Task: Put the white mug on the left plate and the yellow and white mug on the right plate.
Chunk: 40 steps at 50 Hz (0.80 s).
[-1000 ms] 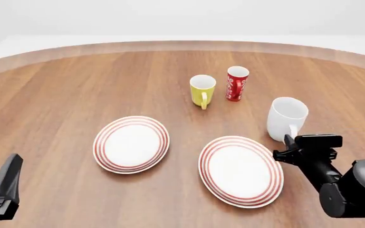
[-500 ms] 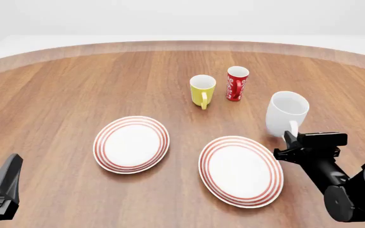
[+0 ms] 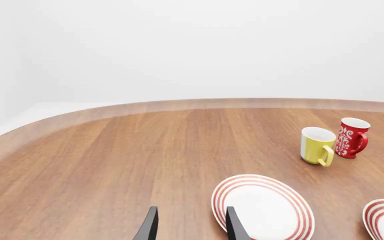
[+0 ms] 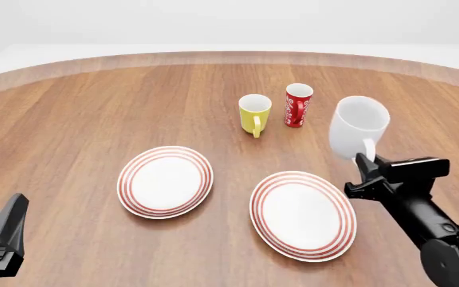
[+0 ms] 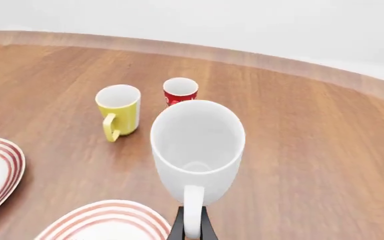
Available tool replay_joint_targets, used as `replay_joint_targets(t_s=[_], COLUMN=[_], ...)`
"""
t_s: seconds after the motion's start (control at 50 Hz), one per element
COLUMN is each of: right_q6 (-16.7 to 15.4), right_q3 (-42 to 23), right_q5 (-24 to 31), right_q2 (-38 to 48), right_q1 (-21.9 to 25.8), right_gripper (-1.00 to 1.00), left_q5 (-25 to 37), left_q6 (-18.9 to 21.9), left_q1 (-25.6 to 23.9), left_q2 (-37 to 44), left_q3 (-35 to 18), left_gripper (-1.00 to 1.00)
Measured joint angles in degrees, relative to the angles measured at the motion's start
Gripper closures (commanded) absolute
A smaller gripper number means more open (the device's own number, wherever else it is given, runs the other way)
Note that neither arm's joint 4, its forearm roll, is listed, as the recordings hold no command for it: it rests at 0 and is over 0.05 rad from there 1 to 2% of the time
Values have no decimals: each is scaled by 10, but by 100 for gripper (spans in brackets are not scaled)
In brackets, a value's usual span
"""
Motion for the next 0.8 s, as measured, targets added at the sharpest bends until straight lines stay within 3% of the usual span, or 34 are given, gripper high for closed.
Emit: replay_joint_targets(t_s=[0.48, 0.8], right_q6=[-15, -15], right_q3=[6, -27], right_q5=[120, 183], right_q2=[-159, -206], right_q1=[82, 154], right_gripper=[100, 100], left_q5=[0, 0], left_q6=[0, 0], left_q1=[0, 0], left_q2=[0, 0], left_q3=[0, 0], left_gripper=[-100, -100])
